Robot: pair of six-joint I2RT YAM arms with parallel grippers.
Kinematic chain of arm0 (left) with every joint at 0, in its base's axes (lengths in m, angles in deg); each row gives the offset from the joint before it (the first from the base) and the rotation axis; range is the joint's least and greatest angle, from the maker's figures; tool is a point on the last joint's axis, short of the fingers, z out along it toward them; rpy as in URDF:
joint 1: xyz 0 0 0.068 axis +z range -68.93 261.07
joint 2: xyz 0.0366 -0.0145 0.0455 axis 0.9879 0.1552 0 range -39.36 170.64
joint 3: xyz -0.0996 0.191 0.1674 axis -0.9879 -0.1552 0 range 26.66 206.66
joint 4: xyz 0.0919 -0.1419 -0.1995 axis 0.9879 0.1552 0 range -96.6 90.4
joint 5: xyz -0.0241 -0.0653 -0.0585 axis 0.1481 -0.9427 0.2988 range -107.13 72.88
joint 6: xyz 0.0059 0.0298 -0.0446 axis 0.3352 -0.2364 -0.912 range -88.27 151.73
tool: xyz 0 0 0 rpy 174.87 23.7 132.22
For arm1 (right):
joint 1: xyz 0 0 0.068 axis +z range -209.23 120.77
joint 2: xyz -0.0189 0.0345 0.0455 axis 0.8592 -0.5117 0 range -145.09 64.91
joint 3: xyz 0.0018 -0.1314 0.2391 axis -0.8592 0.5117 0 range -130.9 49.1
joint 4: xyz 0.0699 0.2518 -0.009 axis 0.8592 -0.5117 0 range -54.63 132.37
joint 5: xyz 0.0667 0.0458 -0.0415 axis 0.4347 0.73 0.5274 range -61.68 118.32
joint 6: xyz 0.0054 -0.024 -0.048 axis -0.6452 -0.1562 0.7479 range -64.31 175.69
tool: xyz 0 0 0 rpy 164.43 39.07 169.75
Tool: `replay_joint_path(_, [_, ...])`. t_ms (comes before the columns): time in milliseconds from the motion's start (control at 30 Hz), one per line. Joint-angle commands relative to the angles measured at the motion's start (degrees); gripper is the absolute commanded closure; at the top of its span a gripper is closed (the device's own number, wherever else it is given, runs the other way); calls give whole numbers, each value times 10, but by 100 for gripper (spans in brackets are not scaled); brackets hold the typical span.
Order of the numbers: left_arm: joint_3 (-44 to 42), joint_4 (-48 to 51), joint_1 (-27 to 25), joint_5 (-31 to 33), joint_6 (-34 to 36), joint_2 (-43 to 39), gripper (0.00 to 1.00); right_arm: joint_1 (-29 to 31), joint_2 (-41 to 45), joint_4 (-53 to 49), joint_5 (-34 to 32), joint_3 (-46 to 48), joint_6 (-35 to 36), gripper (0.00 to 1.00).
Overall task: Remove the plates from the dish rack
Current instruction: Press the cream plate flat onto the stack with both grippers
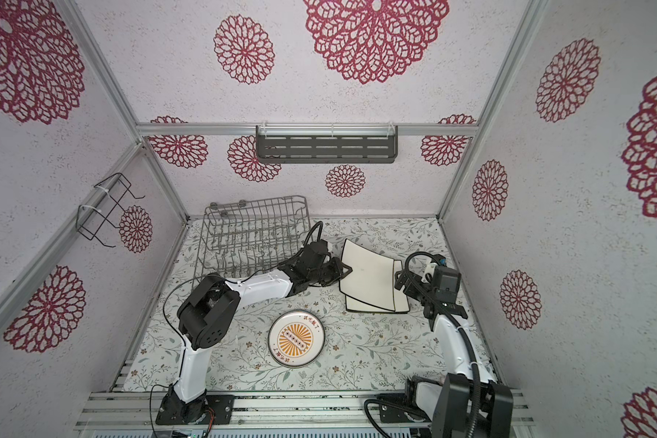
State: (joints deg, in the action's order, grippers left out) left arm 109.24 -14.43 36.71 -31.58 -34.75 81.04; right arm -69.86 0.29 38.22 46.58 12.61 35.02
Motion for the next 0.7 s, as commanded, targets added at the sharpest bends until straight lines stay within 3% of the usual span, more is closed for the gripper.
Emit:
replay_joint_path(0, [19,-46,-7,-15,1,-7,81,-5,-18,17,1,-37,-7,1])
replay_joint_path(167, [7,-36,-8,-13,-2,-6,66,-5,-63,26,8,-55,1,2])
replay_joint_path(667, [24,52,-13,-5,38,8,66,-5,-149,26,-6,-91,36,3])
